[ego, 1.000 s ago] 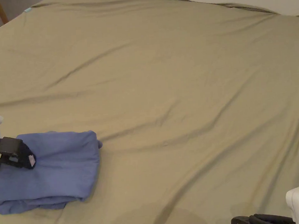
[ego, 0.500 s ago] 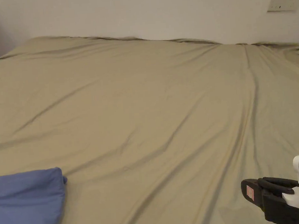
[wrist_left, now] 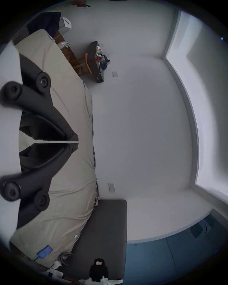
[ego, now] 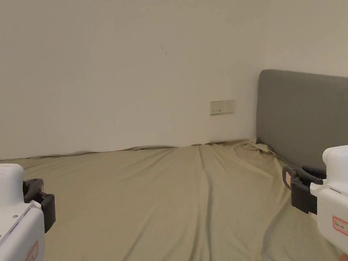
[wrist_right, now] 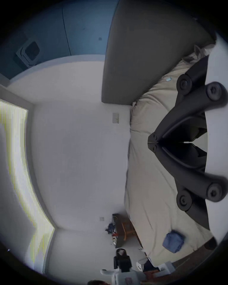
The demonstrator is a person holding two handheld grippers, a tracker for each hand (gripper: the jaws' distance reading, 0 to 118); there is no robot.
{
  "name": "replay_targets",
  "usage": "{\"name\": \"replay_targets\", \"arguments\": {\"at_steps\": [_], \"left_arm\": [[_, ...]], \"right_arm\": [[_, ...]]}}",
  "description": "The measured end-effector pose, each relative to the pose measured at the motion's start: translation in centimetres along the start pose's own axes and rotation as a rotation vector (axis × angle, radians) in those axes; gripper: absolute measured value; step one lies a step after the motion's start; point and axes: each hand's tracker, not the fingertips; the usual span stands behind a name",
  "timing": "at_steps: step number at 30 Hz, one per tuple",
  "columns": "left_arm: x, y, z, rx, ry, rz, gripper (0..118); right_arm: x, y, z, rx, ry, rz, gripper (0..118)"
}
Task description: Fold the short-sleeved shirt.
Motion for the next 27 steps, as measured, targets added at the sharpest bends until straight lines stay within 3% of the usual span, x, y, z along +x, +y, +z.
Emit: {"name": "replay_targets", "arguments": {"at_steps": [4, 5, 6, 7, 9, 13, 24, 27], "left_arm": [[1.0, 1.5, 0.5, -0.008, -0.067, 0.029, 5], [0.9, 1.8, 0.7, -0.015, -0.076, 0.042, 33], [0.8, 2.0, 0.8, -0.022, -0.102, 0.057, 70], [0.9, 2.4, 0.6, -0.035, -0.121, 0.06, 91], [0.8, 2.3, 1.2, -0.019, -0.112, 0.062, 92], [0.7, 2.2, 1.4, -0.003, -0.035, 0.046, 103], [-1.1, 2.5, 0.6, -0.02, -0.033, 0.099, 107], [-1.6, 2.2, 0.4, -0.018, -0.026, 0.121, 109]], "right_arm": [[0.8, 0.6, 0.2, 0.045, -0.016, -0.019, 6], [0.9, 0.6, 0.3, 0.056, -0.022, -0.024, 48], [1.0, 0.7, 0.2, 0.054, -0.033, -0.027, 94], [1.0, 0.8, 0.0, 0.043, -0.041, -0.031, 117], [1.0, 0.5, 0.6, 0.104, -0.071, -0.019, 118], [0.5, 0.4, 0.6, 0.071, -0.106, -0.007, 118], [0.0, 1.3, 0.2, 0.058, -0.068, 0.006, 118], [-0.3, 1.4, -0.1, 0.059, -0.099, 0.044, 118]]}}
